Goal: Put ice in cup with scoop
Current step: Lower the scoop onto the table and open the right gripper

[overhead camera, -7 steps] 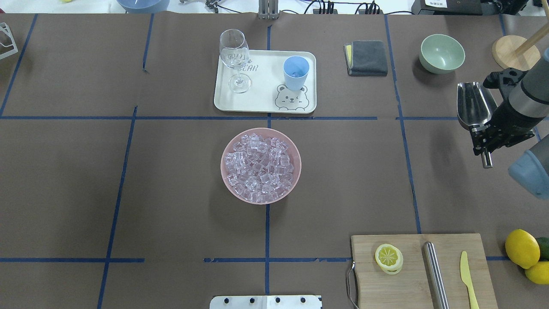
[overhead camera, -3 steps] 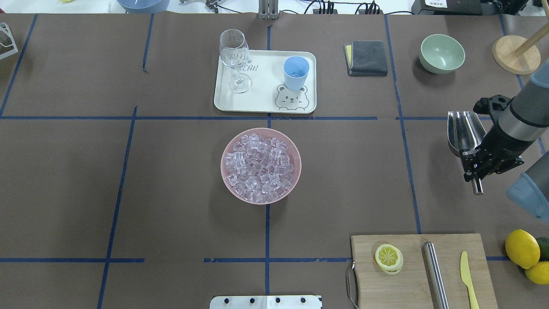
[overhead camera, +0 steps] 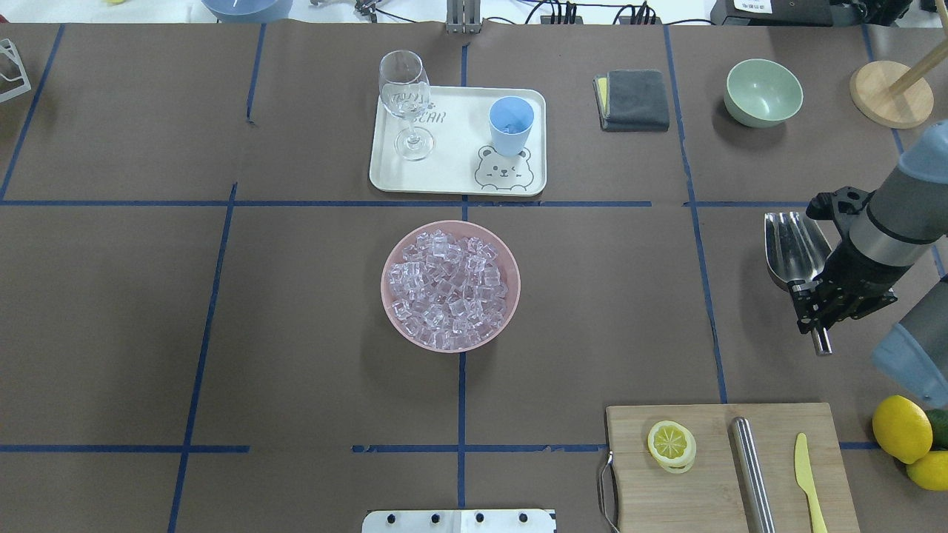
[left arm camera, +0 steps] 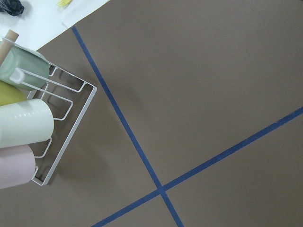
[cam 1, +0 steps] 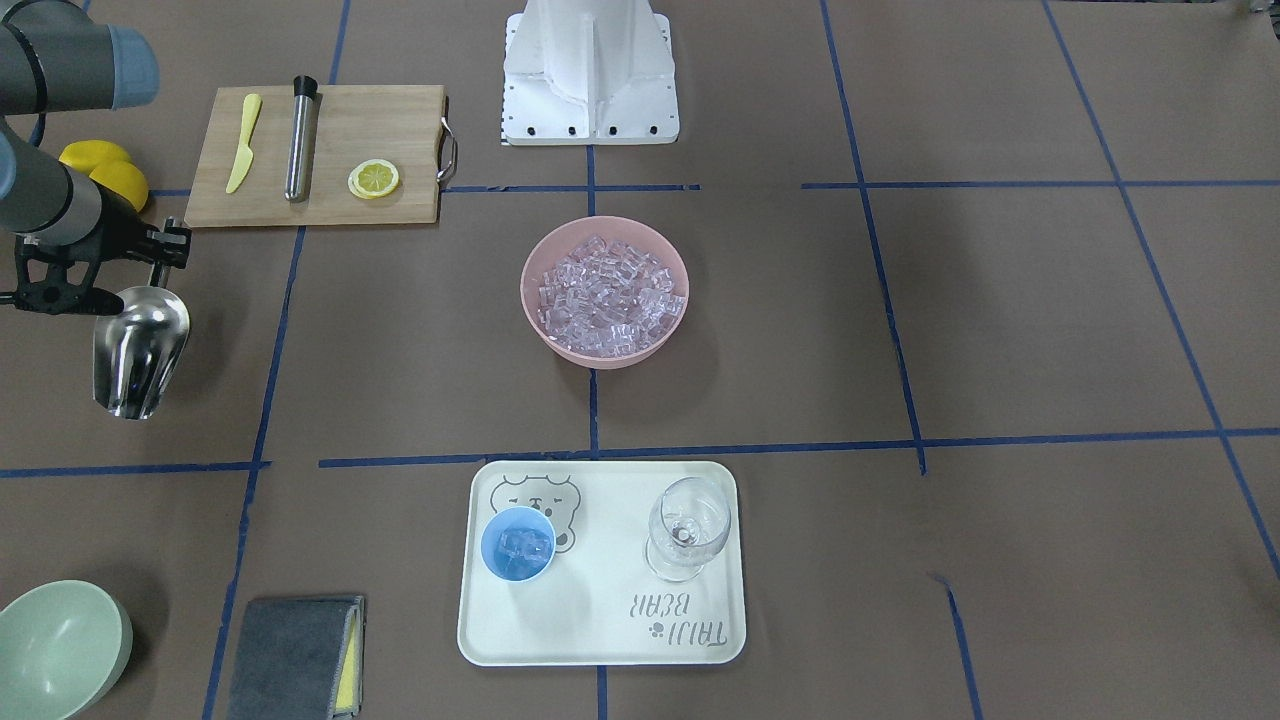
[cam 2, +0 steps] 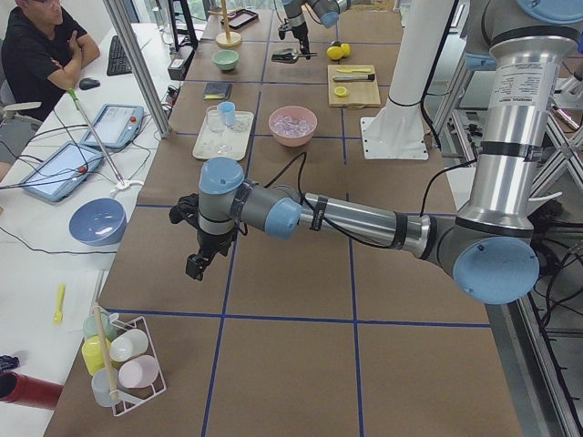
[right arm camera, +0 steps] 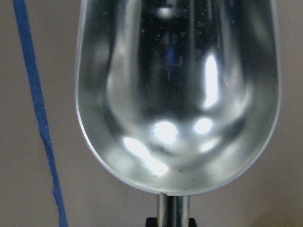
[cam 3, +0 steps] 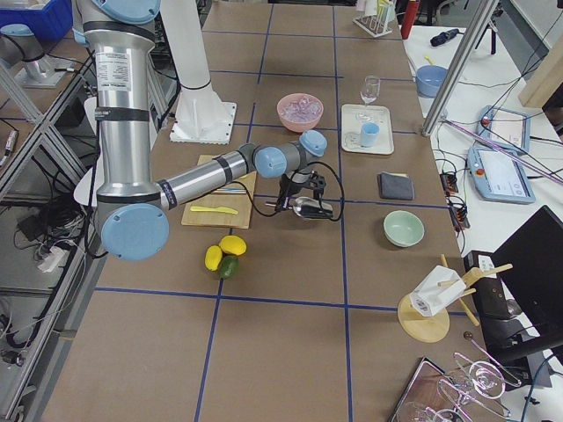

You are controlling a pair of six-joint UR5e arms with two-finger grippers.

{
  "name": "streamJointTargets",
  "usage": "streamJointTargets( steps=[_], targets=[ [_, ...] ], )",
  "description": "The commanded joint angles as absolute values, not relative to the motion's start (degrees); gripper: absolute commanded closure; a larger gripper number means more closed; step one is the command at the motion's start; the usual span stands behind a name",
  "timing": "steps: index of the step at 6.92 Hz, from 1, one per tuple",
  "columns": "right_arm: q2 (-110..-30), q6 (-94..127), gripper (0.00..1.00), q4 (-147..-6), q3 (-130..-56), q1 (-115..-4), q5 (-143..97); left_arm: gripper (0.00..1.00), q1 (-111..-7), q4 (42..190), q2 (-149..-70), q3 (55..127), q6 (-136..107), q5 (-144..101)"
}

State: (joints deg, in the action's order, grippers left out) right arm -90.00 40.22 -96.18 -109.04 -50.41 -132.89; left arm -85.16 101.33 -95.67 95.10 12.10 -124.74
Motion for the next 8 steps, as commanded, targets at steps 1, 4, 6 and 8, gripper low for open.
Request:
streamJointTargets(
  steps=[1, 4, 6, 8],
  targets=[
    [-90.79, 40.25, 1.00, -94.66, -107.50, -48.17, -132.10, 0.00, -85.17, 101.34, -95.62, 95.01, 12.04, -124.19],
    [-89.92, 40.25, 0.64, -94.66, -106.61, -47.37, -132.80, 0.00, -85.17, 101.34, -95.98, 94.75, 12.13, -124.19],
    [-90.09, 40.25, 0.00, -94.66, -106.70, -47.37, -132.71, 0.00, -85.17, 101.34, -96.24, 94.75, 12.13, -124.19],
    [-89.91, 40.08, 0.00, -94.48, -109.05, -47.90, -132.19, 0.00, -85.17, 101.25, -96.24, 94.40, 12.13, -124.10]
  ],
)
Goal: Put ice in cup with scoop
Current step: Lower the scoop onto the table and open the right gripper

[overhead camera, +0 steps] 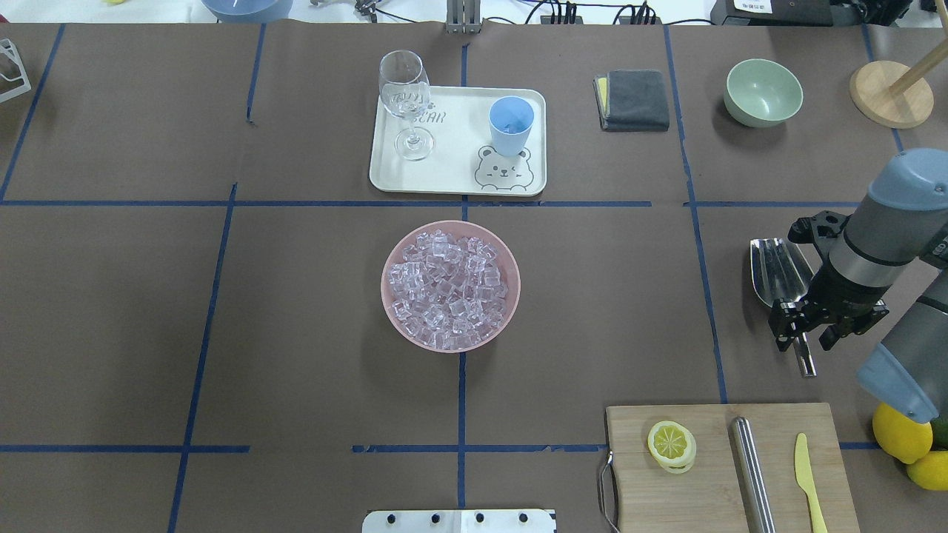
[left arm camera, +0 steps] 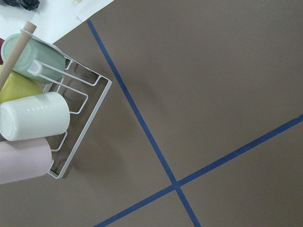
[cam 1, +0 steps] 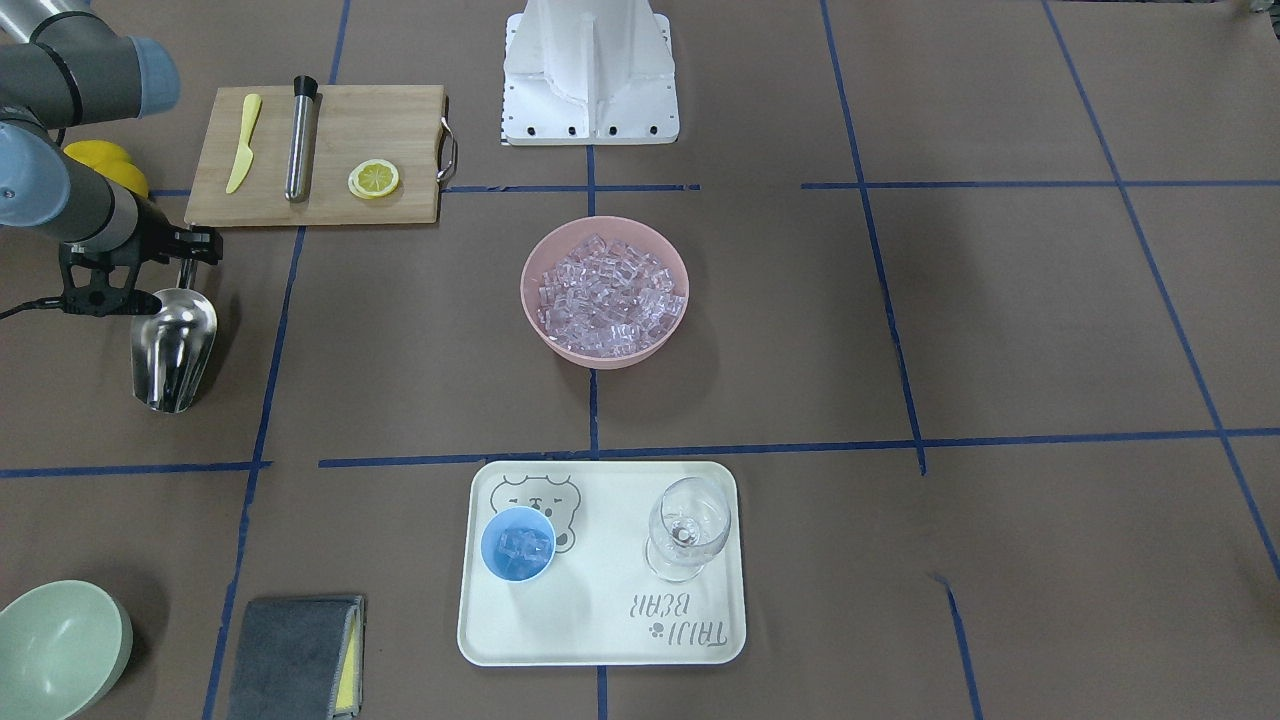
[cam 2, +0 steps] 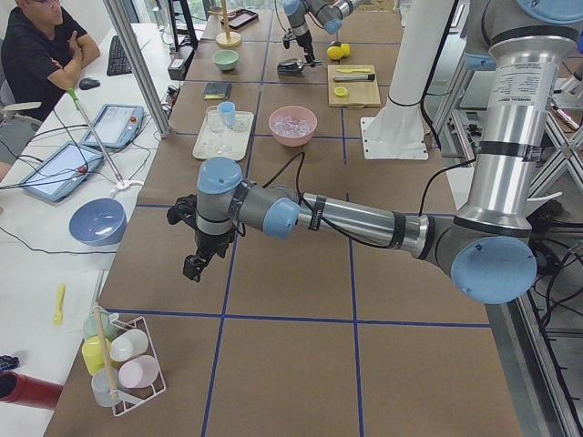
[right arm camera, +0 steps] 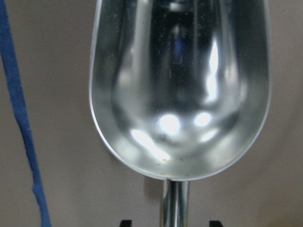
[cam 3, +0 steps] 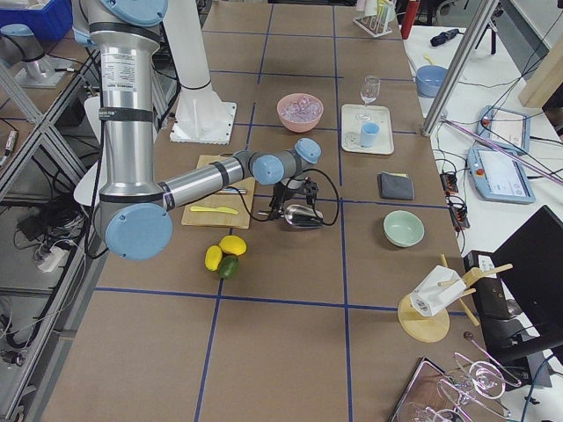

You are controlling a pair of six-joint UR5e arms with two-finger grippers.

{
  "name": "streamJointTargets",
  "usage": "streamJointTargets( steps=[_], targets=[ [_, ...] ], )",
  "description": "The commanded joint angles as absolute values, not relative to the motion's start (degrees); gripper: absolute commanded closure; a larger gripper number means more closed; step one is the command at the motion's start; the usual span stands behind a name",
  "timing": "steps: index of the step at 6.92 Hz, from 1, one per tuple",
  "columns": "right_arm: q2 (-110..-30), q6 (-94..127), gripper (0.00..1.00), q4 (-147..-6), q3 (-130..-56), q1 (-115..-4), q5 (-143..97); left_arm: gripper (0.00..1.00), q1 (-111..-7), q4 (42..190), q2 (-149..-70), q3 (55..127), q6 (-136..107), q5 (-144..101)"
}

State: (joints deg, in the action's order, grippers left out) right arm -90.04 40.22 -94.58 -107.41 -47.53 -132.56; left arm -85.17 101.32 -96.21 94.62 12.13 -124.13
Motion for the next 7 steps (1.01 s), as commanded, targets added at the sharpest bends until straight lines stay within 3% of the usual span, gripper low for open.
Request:
streamJointTargets(
  steps=[1, 3, 7],
  targets=[
    [-89.83, 40.08, 0.00, -94.48, -111.68, -53.03, -132.01, 0.00, -85.08, 100.99, -96.33, 93.96, 12.13, -124.01],
    [-89.82, 34.67, 0.00, -94.39, -113.73, -63.76, -131.84, 0.00, -84.82, 99.24, -96.68, 93.43, 12.04, -121.57],
    [-92.81, 5.42, 0.00, -94.66, -105.94, -79.32, -132.97, 0.00, -85.16, 85.79, -97.92, 93.35, 12.65, -130.62]
  ],
)
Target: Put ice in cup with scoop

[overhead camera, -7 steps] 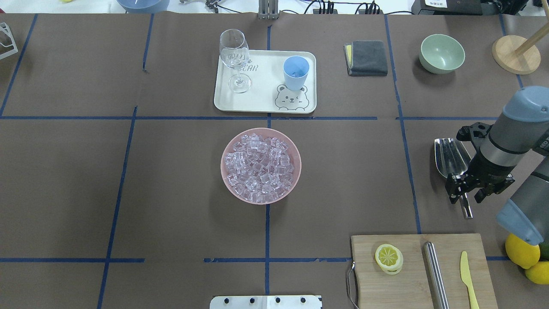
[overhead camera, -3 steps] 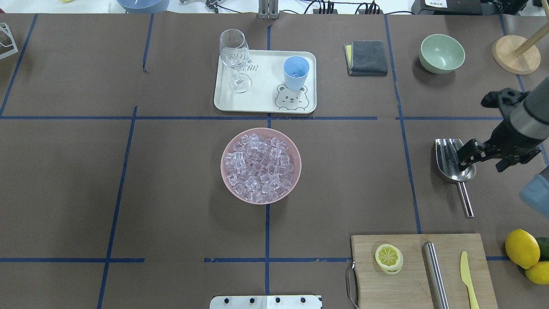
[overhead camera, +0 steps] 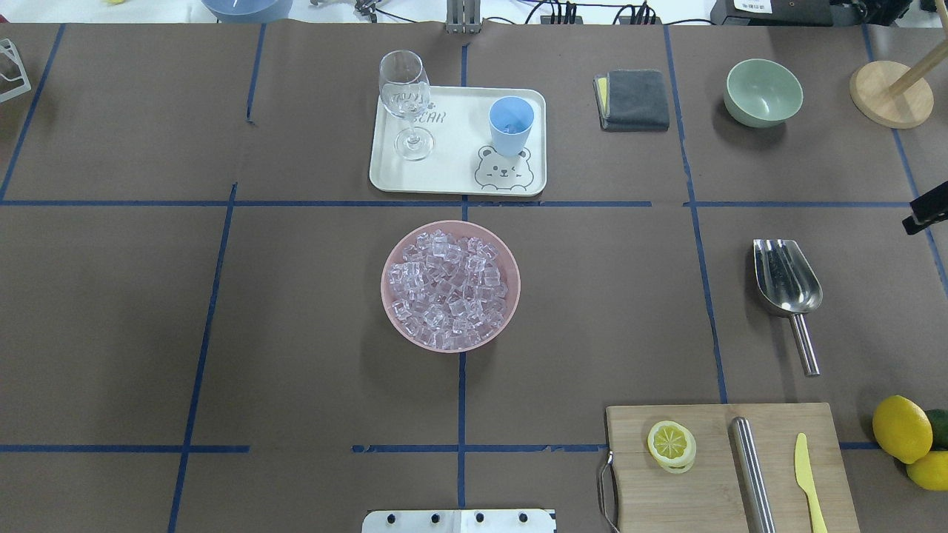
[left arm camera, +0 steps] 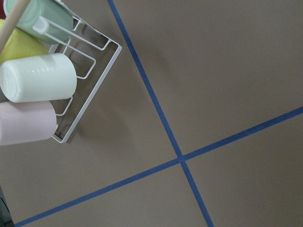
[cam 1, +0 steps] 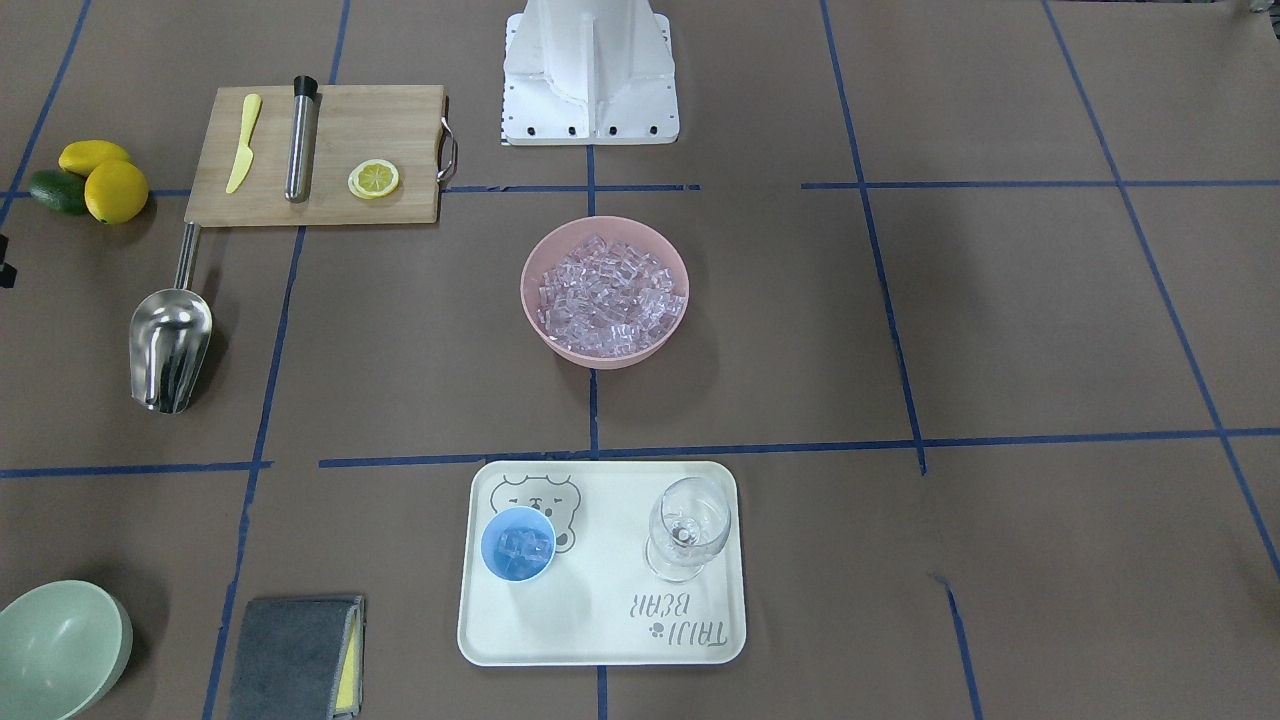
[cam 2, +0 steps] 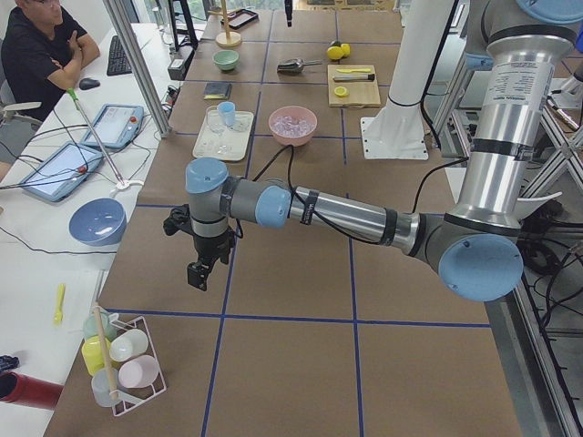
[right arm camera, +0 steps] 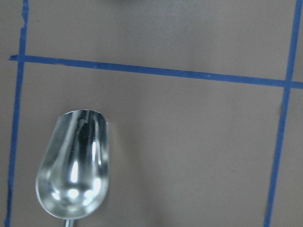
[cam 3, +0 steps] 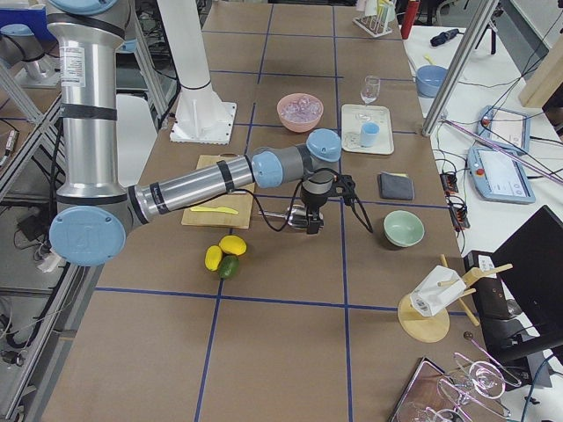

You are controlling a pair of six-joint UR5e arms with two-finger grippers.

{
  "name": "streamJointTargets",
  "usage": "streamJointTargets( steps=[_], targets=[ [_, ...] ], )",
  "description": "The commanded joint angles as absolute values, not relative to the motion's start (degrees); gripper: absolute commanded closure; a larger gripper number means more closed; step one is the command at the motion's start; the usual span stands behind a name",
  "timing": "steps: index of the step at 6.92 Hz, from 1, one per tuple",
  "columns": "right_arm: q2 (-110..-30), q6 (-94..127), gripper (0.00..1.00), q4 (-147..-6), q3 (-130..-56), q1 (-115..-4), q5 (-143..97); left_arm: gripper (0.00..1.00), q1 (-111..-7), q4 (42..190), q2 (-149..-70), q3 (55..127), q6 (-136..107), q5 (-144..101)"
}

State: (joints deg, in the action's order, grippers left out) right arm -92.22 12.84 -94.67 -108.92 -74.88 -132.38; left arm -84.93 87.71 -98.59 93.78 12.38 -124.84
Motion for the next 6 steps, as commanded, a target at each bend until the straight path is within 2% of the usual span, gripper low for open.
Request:
streamJointTargets(
  steps=[1, 4, 6],
  targets=[
    [-93.07, 5.19, 0.00, -94.66, -104.26, -82.41, -135.15, 0.00, -85.25, 86.83, -94.60, 92.64, 12.83, -135.04],
    [-93.08, -0.95, 0.00, -94.57, -97.67, -89.46, -137.46, 0.00, -87.79, 87.10, -91.58, 93.43, 12.92, -136.05],
    [-92.20, -1.32, 0.00, -94.48, -95.54, -89.65, -137.03, 0.00, -88.68, 87.10, -91.32, 93.34, 12.75, -135.53]
  ],
)
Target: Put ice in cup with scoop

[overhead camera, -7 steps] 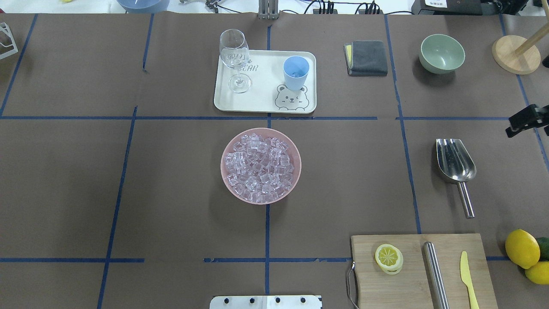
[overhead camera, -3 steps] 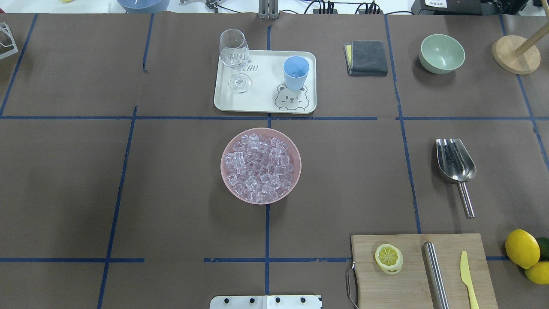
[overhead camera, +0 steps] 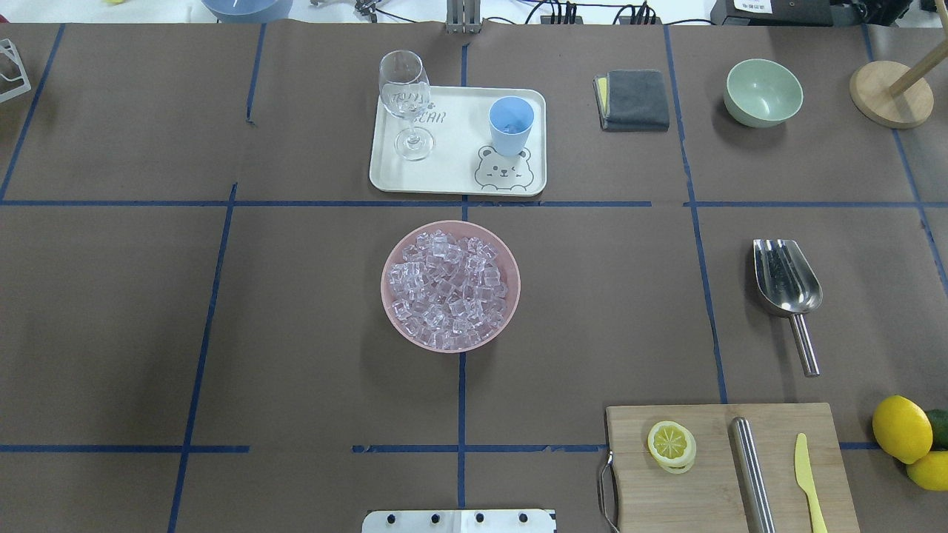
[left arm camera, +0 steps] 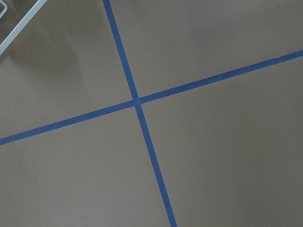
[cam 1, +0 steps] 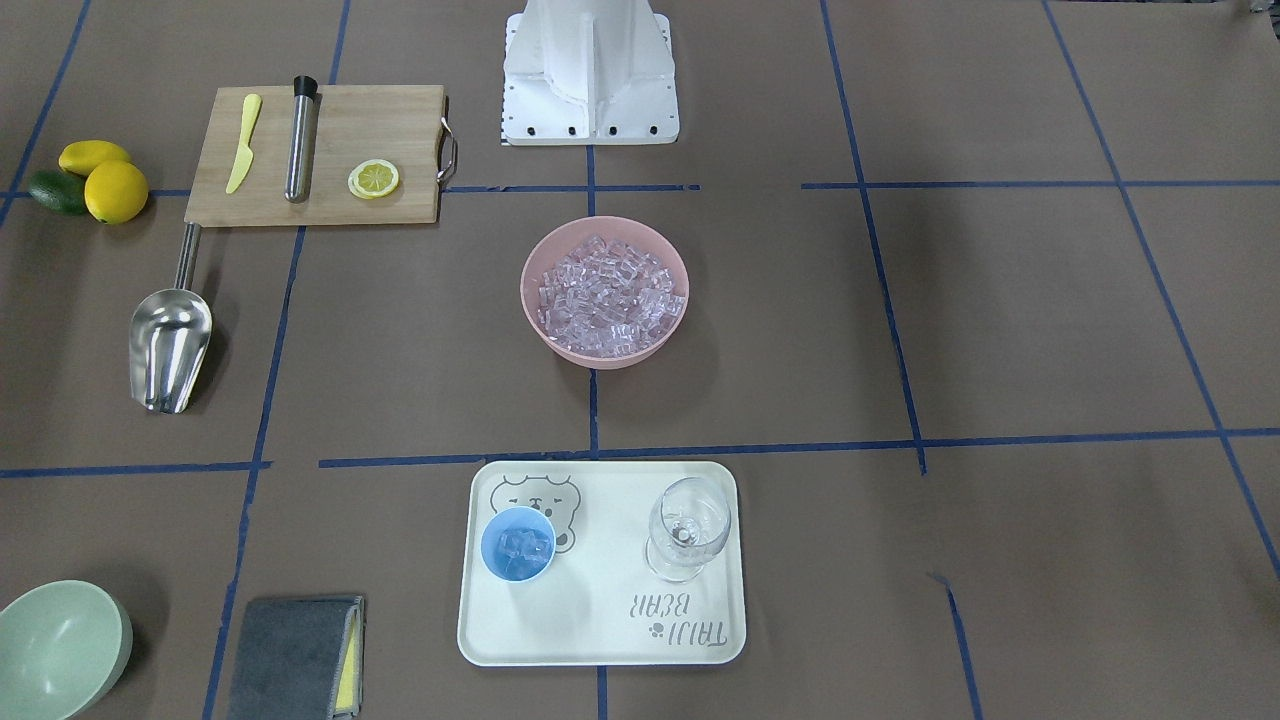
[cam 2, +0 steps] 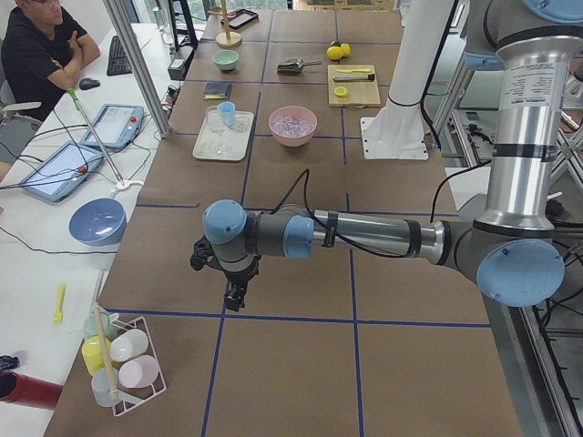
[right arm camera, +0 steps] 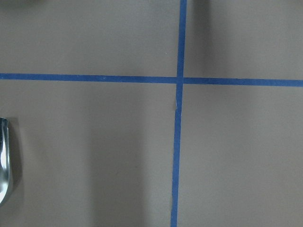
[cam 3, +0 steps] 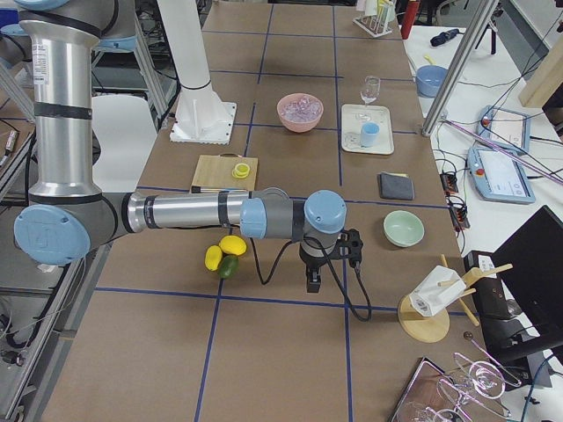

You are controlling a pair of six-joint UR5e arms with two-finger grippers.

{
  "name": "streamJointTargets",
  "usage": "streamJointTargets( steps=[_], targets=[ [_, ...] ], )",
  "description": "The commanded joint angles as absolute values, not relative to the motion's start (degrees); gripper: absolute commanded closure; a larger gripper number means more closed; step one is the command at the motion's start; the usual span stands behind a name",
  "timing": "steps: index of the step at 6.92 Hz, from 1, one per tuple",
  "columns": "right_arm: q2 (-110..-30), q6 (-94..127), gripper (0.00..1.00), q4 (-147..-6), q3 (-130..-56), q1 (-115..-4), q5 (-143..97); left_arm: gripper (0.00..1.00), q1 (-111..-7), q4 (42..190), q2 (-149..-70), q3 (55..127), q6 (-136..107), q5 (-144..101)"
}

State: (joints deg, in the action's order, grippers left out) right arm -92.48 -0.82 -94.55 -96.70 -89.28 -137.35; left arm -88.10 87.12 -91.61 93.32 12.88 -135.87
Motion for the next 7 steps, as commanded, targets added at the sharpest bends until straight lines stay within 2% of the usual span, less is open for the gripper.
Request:
streamJointTargets(
  steps=[1, 7],
  targets=[
    [-92.28, -1.06, 0.00, -94.48, -95.54, -89.65, -136.76, 0.00, -88.77, 87.19, -91.23, 93.17, 12.66, -135.53],
    [-92.90, -0.62, 0.00, -94.57, -94.92, -89.65, -137.29, 0.00, -90.00, 87.01, -89.91, 92.73, 10.13, -135.53]
  ],
)
